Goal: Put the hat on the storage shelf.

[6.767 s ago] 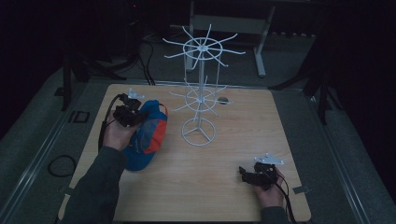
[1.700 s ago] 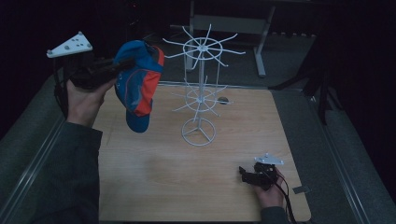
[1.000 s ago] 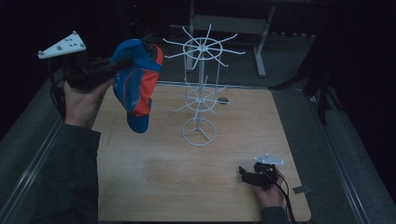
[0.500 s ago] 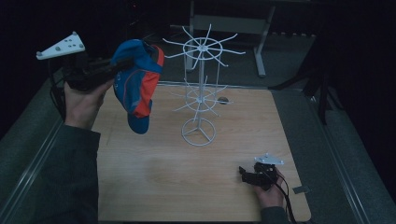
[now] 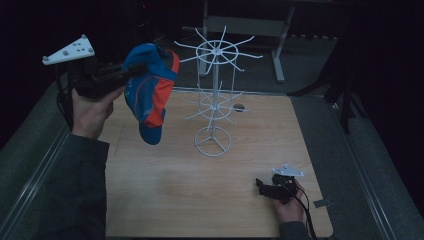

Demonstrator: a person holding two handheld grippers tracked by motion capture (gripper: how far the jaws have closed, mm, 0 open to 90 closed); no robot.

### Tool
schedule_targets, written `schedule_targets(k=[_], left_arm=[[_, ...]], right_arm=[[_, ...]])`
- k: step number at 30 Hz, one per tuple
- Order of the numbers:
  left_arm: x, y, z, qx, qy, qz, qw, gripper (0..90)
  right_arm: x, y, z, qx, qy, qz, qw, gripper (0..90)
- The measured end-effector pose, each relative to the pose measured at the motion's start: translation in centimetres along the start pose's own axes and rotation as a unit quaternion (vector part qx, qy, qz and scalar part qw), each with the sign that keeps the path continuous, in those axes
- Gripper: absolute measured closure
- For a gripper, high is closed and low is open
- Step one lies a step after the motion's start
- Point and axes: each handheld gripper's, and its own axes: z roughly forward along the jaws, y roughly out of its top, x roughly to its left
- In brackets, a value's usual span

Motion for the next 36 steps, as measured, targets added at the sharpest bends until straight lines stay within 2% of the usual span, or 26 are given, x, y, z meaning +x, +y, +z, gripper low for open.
schedule_targets(k=[14, 36], left_arm=[[-0.2, -0.3, 0.5, -0.001, -0.007, -0.003, 1.0000, 89.2], [-0.6, -0.6, 1.6, 0.014, -0.011, 0.001, 0.9998, 89.1]], right_arm=[[0.0, 0.0, 0.0, 0.000, 0.000, 0.000, 1.0000, 17.3], [0.0, 0.0, 0.0, 0.000, 0.000, 0.001, 1.0000, 17.3]])
